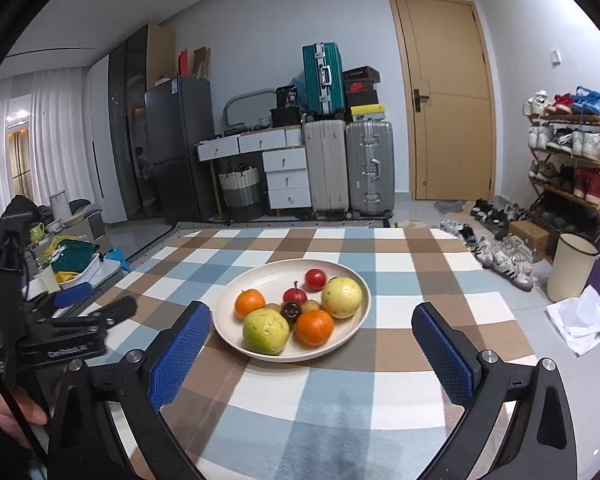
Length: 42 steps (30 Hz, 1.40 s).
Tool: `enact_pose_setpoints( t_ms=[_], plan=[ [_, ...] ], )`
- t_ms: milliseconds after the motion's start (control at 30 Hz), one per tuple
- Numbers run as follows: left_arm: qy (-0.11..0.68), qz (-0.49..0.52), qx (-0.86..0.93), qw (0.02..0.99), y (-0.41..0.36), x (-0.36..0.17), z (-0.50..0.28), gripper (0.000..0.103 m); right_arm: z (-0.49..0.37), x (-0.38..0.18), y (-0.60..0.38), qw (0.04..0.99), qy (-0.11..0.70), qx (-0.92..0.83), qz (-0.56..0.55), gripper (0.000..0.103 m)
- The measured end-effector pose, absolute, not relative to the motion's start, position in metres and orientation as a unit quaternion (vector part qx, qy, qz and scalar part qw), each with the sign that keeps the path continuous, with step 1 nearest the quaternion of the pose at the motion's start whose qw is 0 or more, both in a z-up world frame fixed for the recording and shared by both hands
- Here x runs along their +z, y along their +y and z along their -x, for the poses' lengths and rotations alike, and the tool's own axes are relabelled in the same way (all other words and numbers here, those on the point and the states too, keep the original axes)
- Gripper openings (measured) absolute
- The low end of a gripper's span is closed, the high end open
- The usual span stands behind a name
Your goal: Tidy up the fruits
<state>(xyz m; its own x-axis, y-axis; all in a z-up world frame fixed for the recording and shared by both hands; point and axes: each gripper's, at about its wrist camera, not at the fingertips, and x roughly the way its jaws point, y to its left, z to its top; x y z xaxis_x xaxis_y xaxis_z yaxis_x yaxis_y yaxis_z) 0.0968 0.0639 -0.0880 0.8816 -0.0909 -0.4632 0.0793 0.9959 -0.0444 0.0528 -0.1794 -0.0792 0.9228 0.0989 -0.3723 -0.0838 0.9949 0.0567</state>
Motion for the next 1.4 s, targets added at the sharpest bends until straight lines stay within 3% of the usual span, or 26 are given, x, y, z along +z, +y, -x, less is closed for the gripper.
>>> enact_pose_setpoints(
  t_ms=[667,1400],
  plan=[
    [0.193,-0.040,-0.037,0.980,0.048,-0.090,-0.080,0.102,-0.040,-0.097,-0.183,0.984,0.174,0.029,-0.010,0.103],
    [0.167,-0.019,-0.019,0.986,0.058,-0.087,-0.071,0.102,-0.041,-0.097,-0.183,0.985,0.169,0.029,-0.009,0.103]
  ],
)
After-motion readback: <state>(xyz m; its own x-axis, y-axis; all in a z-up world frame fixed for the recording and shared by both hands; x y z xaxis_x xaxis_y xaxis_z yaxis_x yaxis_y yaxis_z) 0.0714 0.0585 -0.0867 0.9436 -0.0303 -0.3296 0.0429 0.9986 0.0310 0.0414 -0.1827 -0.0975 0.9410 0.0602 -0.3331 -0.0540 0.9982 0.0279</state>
